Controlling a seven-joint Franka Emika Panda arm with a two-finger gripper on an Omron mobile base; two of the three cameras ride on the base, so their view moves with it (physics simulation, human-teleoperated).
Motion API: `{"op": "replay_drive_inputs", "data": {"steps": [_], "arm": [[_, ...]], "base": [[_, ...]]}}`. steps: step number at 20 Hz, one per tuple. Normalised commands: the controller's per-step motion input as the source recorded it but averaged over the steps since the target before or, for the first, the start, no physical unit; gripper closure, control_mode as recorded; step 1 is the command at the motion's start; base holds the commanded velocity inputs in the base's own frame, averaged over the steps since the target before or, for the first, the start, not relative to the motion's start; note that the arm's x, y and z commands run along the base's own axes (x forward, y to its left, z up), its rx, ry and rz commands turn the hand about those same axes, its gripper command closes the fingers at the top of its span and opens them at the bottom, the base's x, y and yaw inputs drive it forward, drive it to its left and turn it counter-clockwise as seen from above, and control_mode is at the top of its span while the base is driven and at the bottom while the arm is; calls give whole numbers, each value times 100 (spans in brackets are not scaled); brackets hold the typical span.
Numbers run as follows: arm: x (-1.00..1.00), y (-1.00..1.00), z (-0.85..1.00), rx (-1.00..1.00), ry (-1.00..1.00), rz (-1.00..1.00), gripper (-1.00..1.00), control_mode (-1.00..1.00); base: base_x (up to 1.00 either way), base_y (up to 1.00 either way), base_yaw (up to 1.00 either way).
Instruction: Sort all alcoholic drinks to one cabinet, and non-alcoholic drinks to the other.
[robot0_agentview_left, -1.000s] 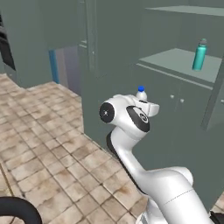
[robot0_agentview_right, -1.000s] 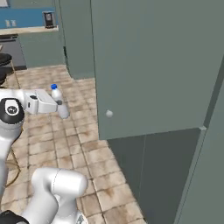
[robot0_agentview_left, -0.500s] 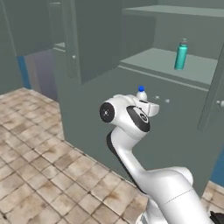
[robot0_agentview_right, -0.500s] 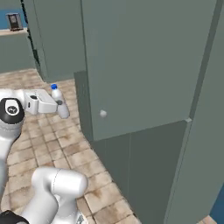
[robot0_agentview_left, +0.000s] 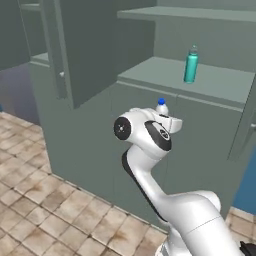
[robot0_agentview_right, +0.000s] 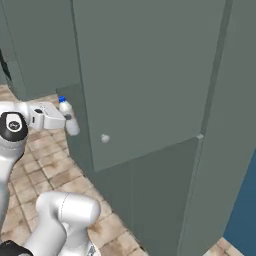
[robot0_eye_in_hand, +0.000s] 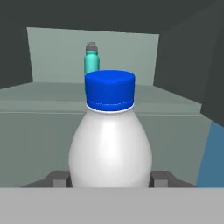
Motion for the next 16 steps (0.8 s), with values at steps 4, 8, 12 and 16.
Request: {"op": "replay_drive_inputs", "data": {"steps": [4, 8, 12, 16], "arm": [[0, 0, 0, 0, 0, 0, 100, 100], [0, 0, 0, 0, 0, 0, 100, 100], [0, 0, 0, 0, 0, 0, 100, 100], [0, 0, 0, 0, 0, 0, 100, 100]], "base": [[55, 0, -29], [53, 5, -30], [55, 36, -32], [48, 51, -30]]}}
